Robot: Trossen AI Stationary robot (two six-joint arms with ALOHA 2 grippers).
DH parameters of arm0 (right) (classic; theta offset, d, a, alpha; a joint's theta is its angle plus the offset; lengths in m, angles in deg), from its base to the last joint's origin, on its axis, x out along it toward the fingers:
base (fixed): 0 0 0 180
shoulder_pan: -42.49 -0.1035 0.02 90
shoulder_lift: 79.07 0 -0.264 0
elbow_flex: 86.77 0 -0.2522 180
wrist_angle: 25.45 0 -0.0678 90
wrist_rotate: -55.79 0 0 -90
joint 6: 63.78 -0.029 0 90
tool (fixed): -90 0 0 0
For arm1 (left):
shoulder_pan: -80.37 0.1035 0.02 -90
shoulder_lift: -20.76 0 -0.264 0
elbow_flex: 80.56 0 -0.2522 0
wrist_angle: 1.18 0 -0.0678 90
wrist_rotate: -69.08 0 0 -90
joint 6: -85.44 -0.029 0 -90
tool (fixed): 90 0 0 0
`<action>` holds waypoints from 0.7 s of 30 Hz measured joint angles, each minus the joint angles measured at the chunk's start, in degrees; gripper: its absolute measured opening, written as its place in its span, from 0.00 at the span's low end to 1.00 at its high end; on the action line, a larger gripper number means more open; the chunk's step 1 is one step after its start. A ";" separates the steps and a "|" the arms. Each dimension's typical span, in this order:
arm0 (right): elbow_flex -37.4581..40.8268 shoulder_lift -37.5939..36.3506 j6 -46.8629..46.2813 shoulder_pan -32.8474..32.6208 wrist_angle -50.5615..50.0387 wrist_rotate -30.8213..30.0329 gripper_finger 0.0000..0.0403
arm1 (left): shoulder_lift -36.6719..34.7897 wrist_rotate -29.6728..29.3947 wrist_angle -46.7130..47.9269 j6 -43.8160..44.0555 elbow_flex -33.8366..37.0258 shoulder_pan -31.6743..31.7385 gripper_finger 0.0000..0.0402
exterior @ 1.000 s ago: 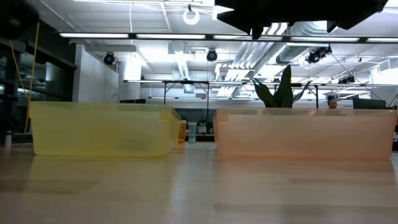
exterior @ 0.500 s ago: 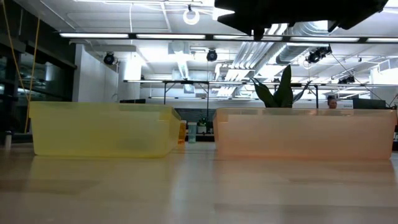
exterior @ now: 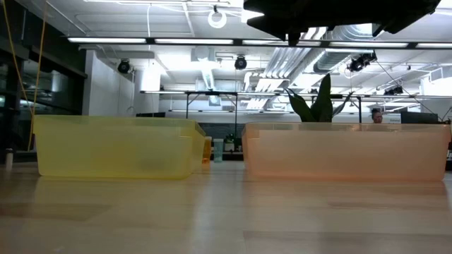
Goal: Pick and place medicine bottles into bin by pill shape (circle, oval)
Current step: Put the small pink tablet bottle into the orange bin
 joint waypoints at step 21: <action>0.00 0.00 -0.17 0.00 -0.11 0.00 0.61 | 1.11 -2.13 -3.03 -3.11 0.01 0.03 0.50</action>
